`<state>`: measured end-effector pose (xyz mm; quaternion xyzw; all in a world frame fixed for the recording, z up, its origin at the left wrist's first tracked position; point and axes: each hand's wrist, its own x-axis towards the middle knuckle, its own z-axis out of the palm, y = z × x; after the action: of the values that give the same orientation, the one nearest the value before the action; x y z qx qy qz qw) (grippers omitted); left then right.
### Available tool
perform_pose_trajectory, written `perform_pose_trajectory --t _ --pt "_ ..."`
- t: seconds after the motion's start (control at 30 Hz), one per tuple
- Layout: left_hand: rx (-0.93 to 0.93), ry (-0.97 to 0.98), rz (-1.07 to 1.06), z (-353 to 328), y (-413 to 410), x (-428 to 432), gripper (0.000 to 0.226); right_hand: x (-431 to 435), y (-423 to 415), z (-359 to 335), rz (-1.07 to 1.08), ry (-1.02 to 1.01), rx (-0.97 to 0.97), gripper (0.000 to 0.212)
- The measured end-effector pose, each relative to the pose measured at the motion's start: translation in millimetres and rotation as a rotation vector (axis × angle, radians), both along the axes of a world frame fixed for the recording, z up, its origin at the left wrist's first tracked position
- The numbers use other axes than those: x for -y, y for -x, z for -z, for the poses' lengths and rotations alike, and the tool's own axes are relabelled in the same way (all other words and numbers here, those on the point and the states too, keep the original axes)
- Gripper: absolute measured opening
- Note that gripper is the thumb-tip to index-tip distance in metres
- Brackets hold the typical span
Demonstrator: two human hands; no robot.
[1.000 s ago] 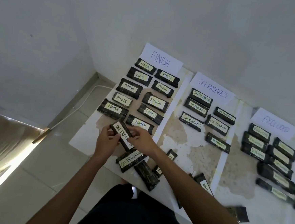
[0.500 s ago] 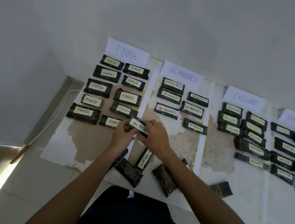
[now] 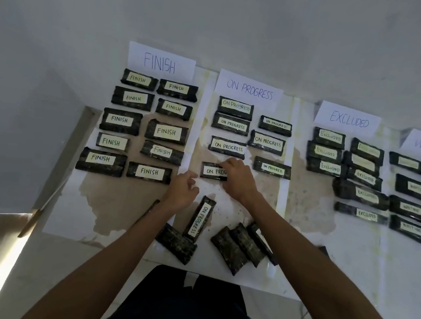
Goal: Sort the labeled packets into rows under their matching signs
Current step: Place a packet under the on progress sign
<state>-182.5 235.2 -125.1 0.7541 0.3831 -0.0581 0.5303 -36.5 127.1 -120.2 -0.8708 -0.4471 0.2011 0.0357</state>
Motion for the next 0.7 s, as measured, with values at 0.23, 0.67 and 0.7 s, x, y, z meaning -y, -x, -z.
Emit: perform_pose_trajectory --t 0.23,0.67,0.7 --pt "0.052 -0.051 0.001 -9 47 9 0.029 15 72 -21 0.341 -0.07 -0.193 0.047" --pt "0.049 -0.613 0.428 16 100 34 0.048 15 148 2 0.488 0.045 -0.161 0.057" --pt "0.067 -0.628 0.425 16 96 36 0.05 18 143 1 0.482 0.029 -0.158 0.056"
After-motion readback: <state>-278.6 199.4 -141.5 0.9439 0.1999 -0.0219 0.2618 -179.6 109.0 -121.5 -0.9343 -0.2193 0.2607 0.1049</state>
